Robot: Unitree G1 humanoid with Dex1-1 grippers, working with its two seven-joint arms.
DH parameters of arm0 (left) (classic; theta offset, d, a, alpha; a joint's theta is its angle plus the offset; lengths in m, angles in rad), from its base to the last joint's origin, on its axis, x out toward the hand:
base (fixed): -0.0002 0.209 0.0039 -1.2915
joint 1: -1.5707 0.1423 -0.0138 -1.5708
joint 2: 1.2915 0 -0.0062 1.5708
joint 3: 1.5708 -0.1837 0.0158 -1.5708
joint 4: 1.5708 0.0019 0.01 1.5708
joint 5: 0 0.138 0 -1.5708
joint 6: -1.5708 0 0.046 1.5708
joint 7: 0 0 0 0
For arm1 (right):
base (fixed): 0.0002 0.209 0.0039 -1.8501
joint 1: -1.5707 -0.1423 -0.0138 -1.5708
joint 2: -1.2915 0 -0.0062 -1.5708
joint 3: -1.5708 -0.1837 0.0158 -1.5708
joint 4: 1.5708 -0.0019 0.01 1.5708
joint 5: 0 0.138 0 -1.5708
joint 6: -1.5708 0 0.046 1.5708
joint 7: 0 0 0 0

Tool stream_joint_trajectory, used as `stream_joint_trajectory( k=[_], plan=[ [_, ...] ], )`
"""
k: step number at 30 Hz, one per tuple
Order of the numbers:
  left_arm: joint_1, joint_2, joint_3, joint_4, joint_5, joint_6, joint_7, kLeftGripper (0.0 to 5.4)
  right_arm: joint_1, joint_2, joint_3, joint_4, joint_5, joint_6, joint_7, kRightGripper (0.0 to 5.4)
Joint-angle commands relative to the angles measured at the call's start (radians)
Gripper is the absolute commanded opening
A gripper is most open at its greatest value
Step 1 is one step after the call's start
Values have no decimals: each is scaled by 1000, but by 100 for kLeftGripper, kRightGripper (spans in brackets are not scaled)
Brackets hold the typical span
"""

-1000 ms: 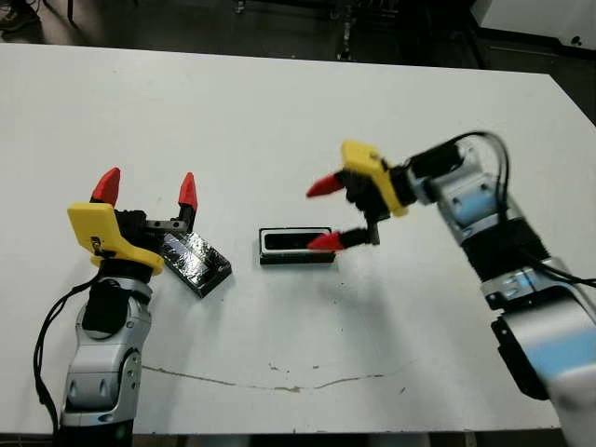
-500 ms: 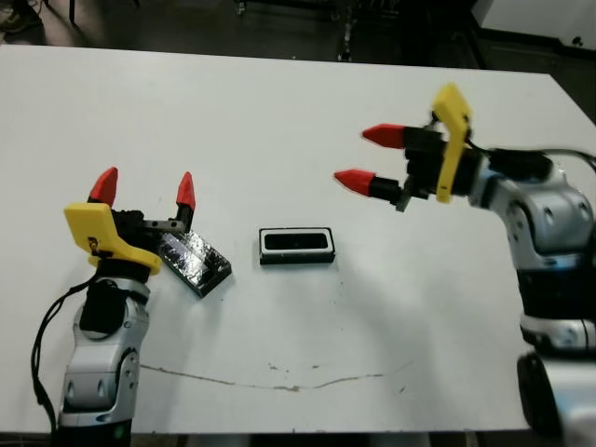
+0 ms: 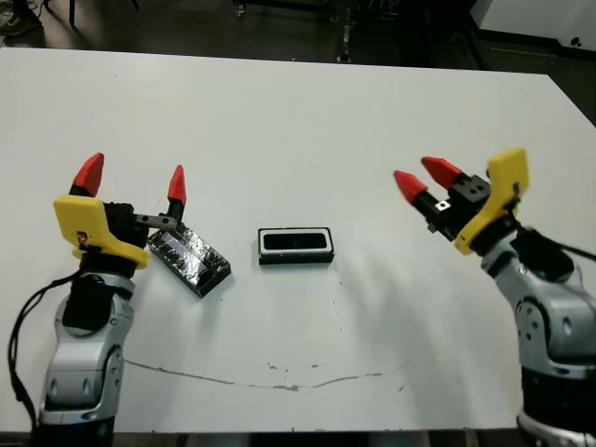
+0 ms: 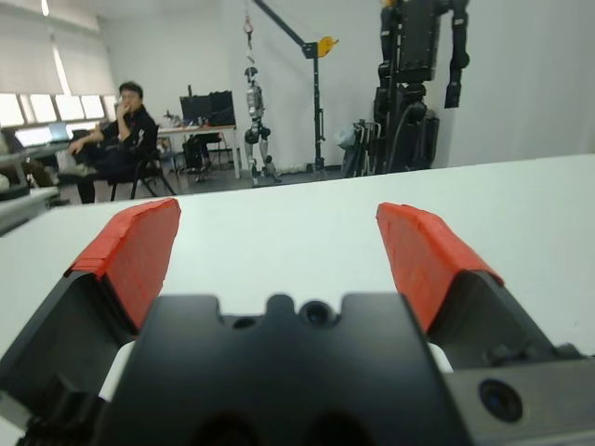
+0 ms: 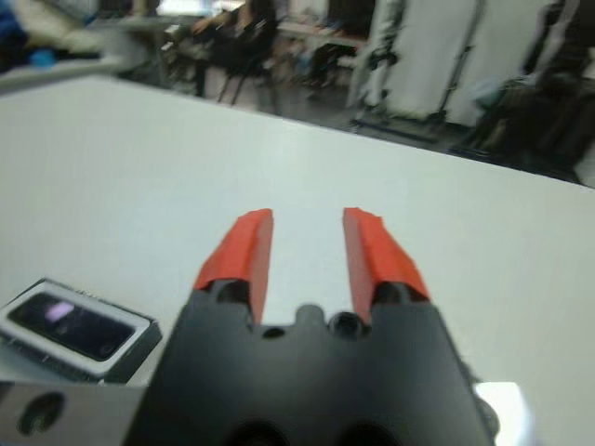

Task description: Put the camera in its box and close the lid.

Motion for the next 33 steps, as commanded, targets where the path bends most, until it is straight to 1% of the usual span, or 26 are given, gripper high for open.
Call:
stream_joint_trajectory(
  k=[1,3,4,5,8,10,12,13,15,17,18,20,23,25,26,28,29,31,33],
  plan=[
    [-20,84,30,-13,-7,47,-53,540,68,27,-16,-55,3,0,-73,149],
    [-39,157,49,-4,-27,68,-118,540,102,36,-14,-81,3,-2,-101,116],
    [-54,200,61,5,-52,83,-169,540,117,39,-15,-87,4,-9,-108,99],
    [-70,246,73,19,-85,95,-231,540,129,42,-16,-91,8,-14,-114,79],
    [-126,393,94,58,-187,181,-420,540,148,44,-17,-98,18,-12,-131,32],
    [-197,515,76,128,-224,198,-593,540,154,45,-17,-106,22,4,-147,1],
    [-298,620,30,222,-242,219,-768,540,160,44,-13,-109,22,8,-155,1],
    [-344,655,4,260,-240,227,-833,540,162,43,-11,-108,23,7,-157,1],
    [-475,720,-100,353,-183,187,-999,540,165,41,-7,-107,20,10,-165,1],
    [-613,748,-215,436,-106,125,-1150,540,168,41,-3,-107,18,14,-172,1],
    [-682,753,-278,456,-62,105,-1219,540,170,42,-1,-105,18,12,-173,1],
    [-788,751,-377,481,21,70,-1321,540,173,42,2,-102,19,11,-177,1],
    [-910,716,-493,527,131,-31,-1430,540,176,42,6,-102,23,22,-186,1],
    [-964,697,-559,550,172,-85,-1461,540,178,42,9,-104,22,34,-195,1],
    [-993,694,-608,553,197,-111,-1465,540,179,41,10,-102,23,33,-195,1],
    [-1061,699,-733,552,244,-129,-1467,540,181,39,10,-95,27,29,-193,1],
    [-1091,699,-794,554,258,-150,-1467,540,182,40,10,-92,30,27,-191,1],
    [-1133,700,-889,559,262,-182,-1467,540,184,40,11,-89,33,23,-190,1],
    [-1160,696,-986,558,247,-209,-1467,540,187,39,15,-82,30,15,-188,1]
  ],
)
